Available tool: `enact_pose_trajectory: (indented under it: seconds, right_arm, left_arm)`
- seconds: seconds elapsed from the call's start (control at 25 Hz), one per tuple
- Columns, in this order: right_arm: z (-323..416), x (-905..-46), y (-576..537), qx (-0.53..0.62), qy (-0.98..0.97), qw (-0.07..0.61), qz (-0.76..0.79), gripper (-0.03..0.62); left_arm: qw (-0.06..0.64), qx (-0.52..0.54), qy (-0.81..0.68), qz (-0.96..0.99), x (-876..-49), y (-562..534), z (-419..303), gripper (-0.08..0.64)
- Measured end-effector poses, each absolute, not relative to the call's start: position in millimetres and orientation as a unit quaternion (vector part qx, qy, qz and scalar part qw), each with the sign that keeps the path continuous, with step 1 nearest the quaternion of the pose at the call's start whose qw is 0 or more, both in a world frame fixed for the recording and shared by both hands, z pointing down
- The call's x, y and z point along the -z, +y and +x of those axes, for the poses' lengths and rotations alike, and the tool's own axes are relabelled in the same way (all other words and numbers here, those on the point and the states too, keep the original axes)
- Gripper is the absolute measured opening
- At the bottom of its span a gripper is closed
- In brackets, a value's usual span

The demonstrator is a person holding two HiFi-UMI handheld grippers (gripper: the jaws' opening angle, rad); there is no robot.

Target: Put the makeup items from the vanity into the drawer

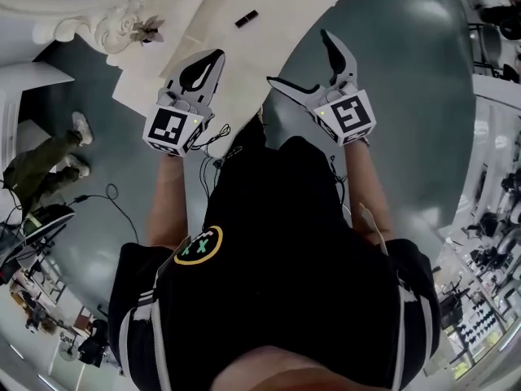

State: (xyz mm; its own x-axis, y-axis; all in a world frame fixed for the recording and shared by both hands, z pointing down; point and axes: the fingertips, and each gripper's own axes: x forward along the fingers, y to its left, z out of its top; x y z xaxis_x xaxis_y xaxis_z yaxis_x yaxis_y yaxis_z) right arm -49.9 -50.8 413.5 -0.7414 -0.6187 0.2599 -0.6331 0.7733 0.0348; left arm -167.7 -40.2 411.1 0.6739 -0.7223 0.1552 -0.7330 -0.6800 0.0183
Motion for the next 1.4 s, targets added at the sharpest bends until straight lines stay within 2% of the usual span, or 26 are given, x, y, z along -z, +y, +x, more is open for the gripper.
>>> enact_pose_trajectory:
  seconds: [0.88, 1.16, 1.4]
  right_arm:
    - [-76, -455, -129, -0.031, -0.96, 0.148, 0.234, 0.598]
    - [-96, -497, -155, -0.013, -0.967, 0.181, 0.178, 0.598]
    - [-114, -561, -178, -0.008, -0.962, 0.24, 0.13, 0.598]
  left_arm:
    - [0.063, -0.085, -0.461, 0.881, -422, -91, -165, 0.021]
    - [0.066, -0.088, -0.484, 0.868, -421, -93, -168, 0.021]
    - [0.071, -0.094, -0.505, 0.855, -424, -89, -177, 0.021]
